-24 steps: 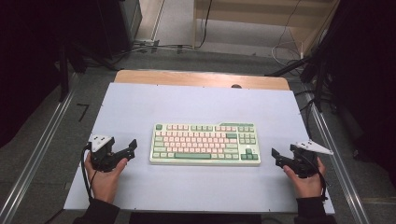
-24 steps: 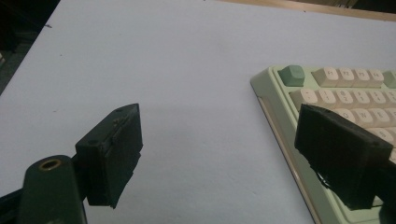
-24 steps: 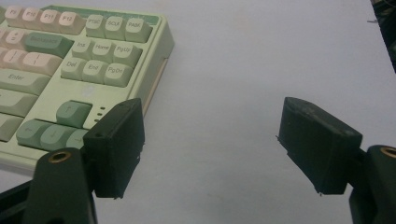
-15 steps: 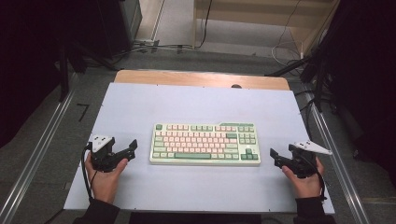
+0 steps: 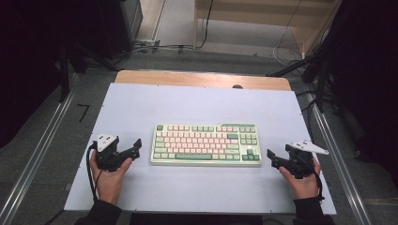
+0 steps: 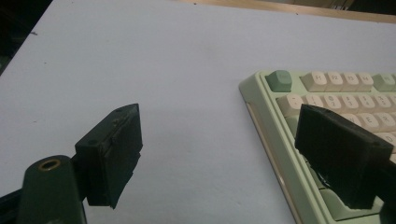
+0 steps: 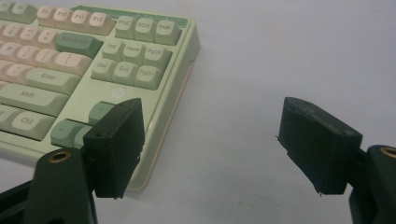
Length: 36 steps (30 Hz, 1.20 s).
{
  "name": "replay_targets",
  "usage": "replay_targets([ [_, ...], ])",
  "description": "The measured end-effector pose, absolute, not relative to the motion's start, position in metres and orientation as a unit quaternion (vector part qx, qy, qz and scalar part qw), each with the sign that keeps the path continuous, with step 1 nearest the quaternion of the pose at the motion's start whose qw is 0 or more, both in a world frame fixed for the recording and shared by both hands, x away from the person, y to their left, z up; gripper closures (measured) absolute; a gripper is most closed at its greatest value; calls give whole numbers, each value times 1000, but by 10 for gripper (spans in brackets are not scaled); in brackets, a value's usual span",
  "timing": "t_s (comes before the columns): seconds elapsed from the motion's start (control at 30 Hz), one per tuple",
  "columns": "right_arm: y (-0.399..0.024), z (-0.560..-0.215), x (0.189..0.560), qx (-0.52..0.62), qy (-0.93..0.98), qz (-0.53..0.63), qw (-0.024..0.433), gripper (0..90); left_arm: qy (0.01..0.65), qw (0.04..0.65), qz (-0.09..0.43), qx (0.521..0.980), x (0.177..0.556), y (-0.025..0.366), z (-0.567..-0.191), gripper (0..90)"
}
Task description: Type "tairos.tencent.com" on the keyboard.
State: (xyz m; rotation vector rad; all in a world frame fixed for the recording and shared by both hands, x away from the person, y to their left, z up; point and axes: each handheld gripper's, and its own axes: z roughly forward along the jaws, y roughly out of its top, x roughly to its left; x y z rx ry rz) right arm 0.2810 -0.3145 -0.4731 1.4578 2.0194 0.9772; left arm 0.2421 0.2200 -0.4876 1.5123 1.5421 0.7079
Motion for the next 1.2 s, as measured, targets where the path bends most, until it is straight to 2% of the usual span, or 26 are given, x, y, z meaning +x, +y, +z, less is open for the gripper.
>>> replay_targets([
  [0.23,-304,-471,281,520,740,362,227,215,605,433,268,612,244,212,-486,210],
  [0.3,-298,-471,283,515,743,370,212,219,602,443,256,613,245,211,-487,220],
  [0.67,-274,-467,287,487,759,375,215,241,586,448,260,623,246,200,-483,254],
  [0.9,-264,-465,287,473,768,377,210,282,575,445,257,637,250,188,-484,261],
  [1.1,-255,-463,290,457,774,387,203,373,566,449,251,644,255,179,-482,277],
  [1.2,-252,-463,290,453,775,390,203,387,564,450,250,646,256,176,-482,277],
])
